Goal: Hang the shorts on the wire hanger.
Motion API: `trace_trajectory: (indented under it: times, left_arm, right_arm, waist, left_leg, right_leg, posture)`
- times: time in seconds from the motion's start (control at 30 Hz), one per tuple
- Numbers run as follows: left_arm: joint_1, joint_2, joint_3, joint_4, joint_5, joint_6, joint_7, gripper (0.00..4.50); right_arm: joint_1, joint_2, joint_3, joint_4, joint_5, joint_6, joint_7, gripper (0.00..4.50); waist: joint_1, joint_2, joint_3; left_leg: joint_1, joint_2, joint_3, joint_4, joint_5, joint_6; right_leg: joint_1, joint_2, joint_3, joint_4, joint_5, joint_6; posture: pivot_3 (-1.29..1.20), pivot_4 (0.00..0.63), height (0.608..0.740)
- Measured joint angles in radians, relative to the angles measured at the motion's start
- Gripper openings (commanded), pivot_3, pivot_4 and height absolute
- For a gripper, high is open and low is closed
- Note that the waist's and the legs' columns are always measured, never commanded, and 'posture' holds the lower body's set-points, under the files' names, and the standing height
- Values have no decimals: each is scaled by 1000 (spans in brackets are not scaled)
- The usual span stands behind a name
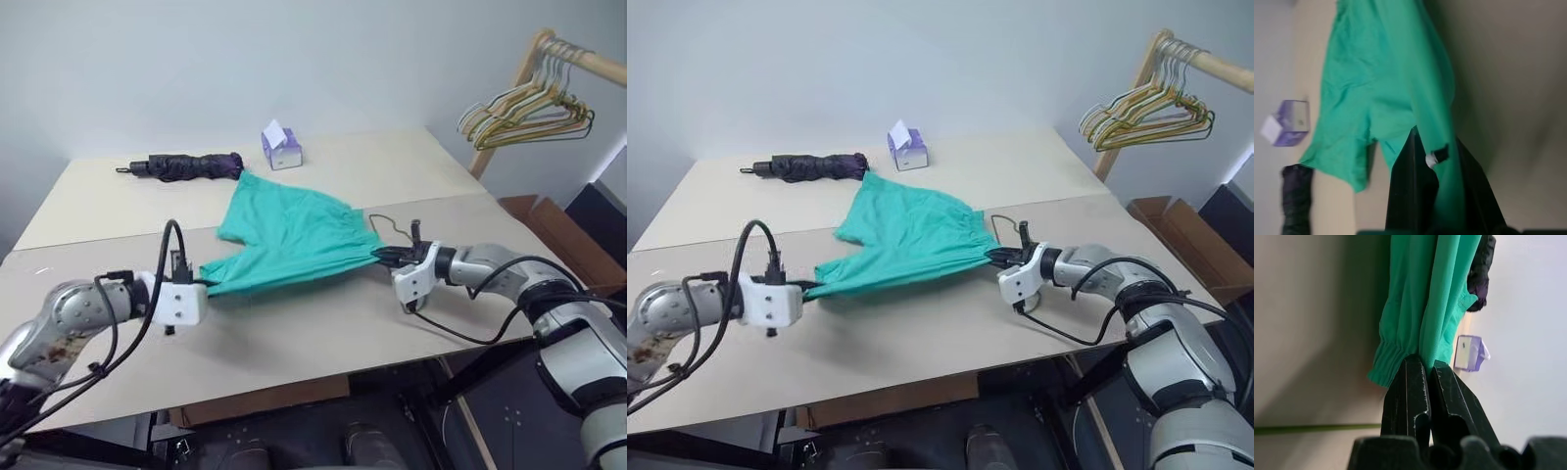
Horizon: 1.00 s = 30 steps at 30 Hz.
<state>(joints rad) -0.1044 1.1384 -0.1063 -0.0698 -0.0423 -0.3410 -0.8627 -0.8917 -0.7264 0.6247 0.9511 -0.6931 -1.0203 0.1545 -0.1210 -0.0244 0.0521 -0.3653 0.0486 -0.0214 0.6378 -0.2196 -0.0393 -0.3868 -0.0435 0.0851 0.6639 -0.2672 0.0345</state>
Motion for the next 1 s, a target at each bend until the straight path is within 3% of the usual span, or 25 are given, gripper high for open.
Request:
trace_trajectory:
  times: [0.17,0.43,0.47,0.57,0.7,0.87,0.9,1.0]
  left_arm:
    - [236,109,115,-181,-136,60,-166,21]
    - [419,123,232,-298,-161,106,-263,21]
    - [446,124,262,-297,-157,100,-281,1]
    - [469,124,281,-267,-140,97,-322,671]
    - [497,124,320,-240,-176,86,-422,1919]
    - [441,95,384,-183,-339,110,-530,3537]
    - [413,84,404,-168,-391,136,-551,3811]
    - [334,72,440,-149,-533,245,-587,3811]
  right_arm:
    - [113,-41,-7,-150,13,-29,29,0]
    - [368,-176,-53,-484,176,-6,210,0]
    - [459,-224,-79,-603,250,38,260,281]
    - [554,-243,-90,-728,350,134,364,1210]
    - [608,-288,-120,-807,463,242,495,2582]
    - [663,-354,-181,-907,623,339,641,4342]
    - [687,-371,-202,-923,675,379,674,4500]
    - [748,-418,-266,-976,834,553,759,4500]
  waist:
    - [6,-1,1]
    - [24,-2,1]
    - [26,-3,2]
    - [28,-5,3]
    - [26,-7,4]
    - [36,-8,5]
    - [43,-8,6]
    - [57,-9,7]
  left_leg:
    - [-3,0,1,1,-2,3]
    - [3,1,10,3,-3,6]
    - [4,1,12,2,-6,9]
    - [4,1,14,3,-6,10]
    - [8,3,19,3,-6,10]
    - [8,3,19,2,-6,10]
    - [8,3,19,2,-6,10]
    - [7,3,20,3,-6,10]
  right_leg:
    - [-2,-1,1,-2,0,0]
    - [1,0,8,0,-1,0]
    - [1,0,9,-1,-3,0]
    - [1,0,10,0,-4,0]
    - [2,0,13,-1,-12,2]
    - [1,0,13,0,-12,3]
    - [1,0,13,0,-12,3]
    - [1,-1,13,0,-13,3]
  posture:
    - [-6,37,740]
    - [-13,46,740]
    - [-14,46,740]
    - [-15,47,740]
    - [-13,49,740]
    - [-3,50,740]
    - [1,50,740]
    - [-2,50,740]
